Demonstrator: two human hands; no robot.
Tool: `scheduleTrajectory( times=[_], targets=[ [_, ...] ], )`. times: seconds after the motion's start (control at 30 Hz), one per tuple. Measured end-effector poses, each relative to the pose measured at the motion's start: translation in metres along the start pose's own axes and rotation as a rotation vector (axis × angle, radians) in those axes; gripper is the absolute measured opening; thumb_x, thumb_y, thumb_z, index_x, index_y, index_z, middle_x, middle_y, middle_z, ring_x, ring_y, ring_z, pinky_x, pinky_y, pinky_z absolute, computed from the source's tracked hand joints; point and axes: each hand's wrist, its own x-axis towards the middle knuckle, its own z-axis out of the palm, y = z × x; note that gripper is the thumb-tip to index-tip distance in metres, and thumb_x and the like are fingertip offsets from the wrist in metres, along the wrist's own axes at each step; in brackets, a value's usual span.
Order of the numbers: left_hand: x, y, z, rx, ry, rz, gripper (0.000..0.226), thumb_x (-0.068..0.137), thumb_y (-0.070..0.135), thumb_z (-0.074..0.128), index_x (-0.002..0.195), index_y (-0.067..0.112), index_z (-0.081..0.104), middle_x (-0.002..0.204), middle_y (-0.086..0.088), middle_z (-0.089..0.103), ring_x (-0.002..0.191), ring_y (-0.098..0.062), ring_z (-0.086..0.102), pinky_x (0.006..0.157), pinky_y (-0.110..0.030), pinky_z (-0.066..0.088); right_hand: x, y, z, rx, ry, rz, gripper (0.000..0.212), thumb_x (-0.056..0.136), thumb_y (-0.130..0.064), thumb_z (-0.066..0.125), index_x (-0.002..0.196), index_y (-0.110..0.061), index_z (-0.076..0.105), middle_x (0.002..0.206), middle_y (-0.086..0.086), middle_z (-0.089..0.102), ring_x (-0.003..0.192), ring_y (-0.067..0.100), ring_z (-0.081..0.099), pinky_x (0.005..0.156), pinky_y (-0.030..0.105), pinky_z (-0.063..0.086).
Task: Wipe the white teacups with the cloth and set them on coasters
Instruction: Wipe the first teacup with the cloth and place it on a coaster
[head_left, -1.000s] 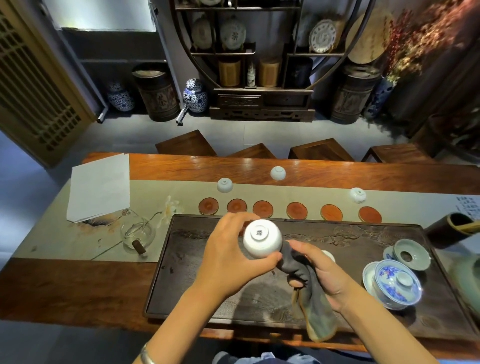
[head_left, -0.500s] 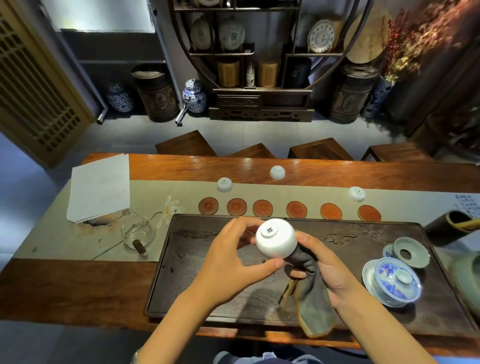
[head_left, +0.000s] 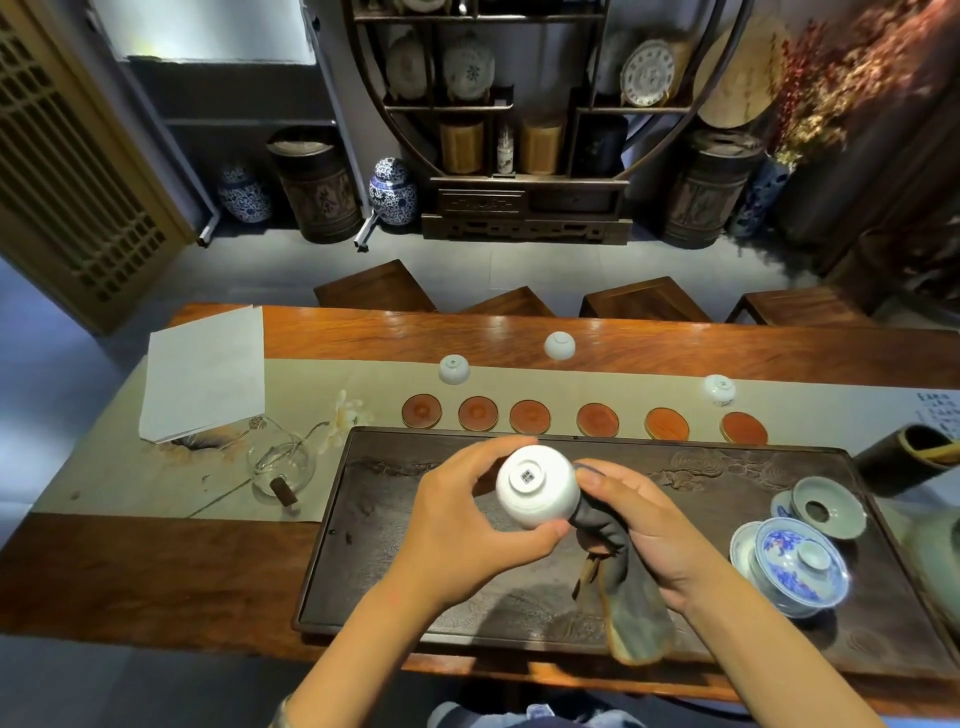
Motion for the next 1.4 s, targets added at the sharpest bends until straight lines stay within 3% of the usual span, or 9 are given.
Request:
scheduleTrajectory(
  times=[0.1,0.3,0.57,0.67,0.73,0.83,0.97,1.2,1.4],
  targets=[
    [0.001,-0.001,0.001,0.037,0.040,-0.012,0.055,0.060,0.028,0.089,0.110,0.035,0.067,0.106,0.019,0.069,0.103,0.004,0.062,0.083,-0.004,0.043,0.000,-0.004,0.002,-0.146,0.066,-0.064,0.017,0.081,-0.022,0.069,0.086,-0.006,0.069,0.075,0.002,0.064,0.067,0.009,0.058,0.059,0.017,0.046],
    [0.004,-0.007,0.002,0.028,0.169,-0.087,0.050,0.060,0.027,0.092,0.100,0.042,0.068,0.097,0.025,0.071,0.095,0.010,0.063,0.076,-0.001,0.044,-0.002,-0.009,0.001,-0.530,0.468,-0.279,0.012,0.088,-0.016,0.062,0.081,-0.023,0.069,0.077,-0.015,0.070,0.072,-0.003,0.060,0.065,0.008,0.045],
    [0.009,-0.004,0.004,0.077,0.221,-0.068,0.048,0.060,0.029,0.091,0.100,0.040,0.069,0.093,0.030,0.070,0.092,0.012,0.063,0.074,-0.001,0.044,-0.009,0.006,0.035,-0.737,0.386,-0.426,0.014,0.091,-0.015,0.057,0.085,-0.027,0.055,0.083,-0.011,0.058,0.082,0.009,0.055,0.070,0.023,0.044],
    [0.010,-0.004,-0.004,0.092,0.195,-0.066,0.048,0.059,0.028,0.090,0.096,0.047,0.066,0.091,0.036,0.068,0.090,0.013,0.064,0.073,0.000,0.044,-0.019,0.010,0.039,-0.803,0.346,-0.459,0.008,0.090,-0.024,0.056,0.088,-0.031,0.055,0.086,-0.012,0.059,0.084,0.009,0.057,0.068,0.016,0.044],
    [0.007,-0.001,-0.005,0.082,0.115,-0.045,0.049,0.058,0.030,0.092,0.100,0.042,0.069,0.096,0.029,0.071,0.093,0.009,0.065,0.077,-0.003,0.045,-0.016,0.006,0.035,-0.809,0.401,-0.465,0.010,0.091,-0.023,0.055,0.086,-0.031,0.054,0.085,-0.011,0.058,0.084,0.006,0.056,0.068,0.012,0.041],
    [0.003,0.006,0.004,0.111,-0.001,0.026,0.053,0.058,0.037,0.087,0.108,0.033,0.071,0.101,0.020,0.072,0.099,0.003,0.065,0.082,-0.007,0.046,-0.003,-0.008,0.024,-0.612,0.390,-0.349,0.010,0.092,-0.011,0.054,0.086,-0.017,0.059,0.083,0.000,0.061,0.077,0.008,0.055,0.069,0.021,0.042],
    [0.007,0.013,0.008,0.136,-0.016,0.053,0.057,0.059,0.036,0.088,0.113,0.030,0.069,0.104,0.019,0.071,0.100,0.005,0.062,0.083,-0.006,0.044,0.003,-0.015,0.015,-0.381,0.291,-0.246,0.015,0.093,-0.009,0.050,0.092,-0.008,0.065,0.088,0.013,0.064,0.081,0.022,0.059,0.075,0.037,0.044],
    [0.001,0.013,0.016,0.177,0.007,0.017,0.051,0.059,0.043,0.083,0.108,0.033,0.069,0.098,0.020,0.071,0.095,0.002,0.063,0.081,-0.016,0.051,-0.012,-0.010,0.019,-0.580,0.347,-0.387,0.013,0.089,-0.020,0.052,0.085,-0.022,0.064,0.085,-0.001,0.065,0.080,0.009,0.059,0.070,0.017,0.045],
    [0.004,0.006,0.015,0.187,0.090,-0.058,0.041,0.059,0.040,0.081,0.098,0.039,0.070,0.089,0.022,0.071,0.087,0.003,0.065,0.073,-0.015,0.052,-0.033,-0.006,0.026,-0.900,0.405,-0.496,0.016,0.089,-0.013,0.060,0.087,-0.029,0.060,0.091,-0.006,0.060,0.088,0.006,0.056,0.070,0.009,0.040]
  ],
)
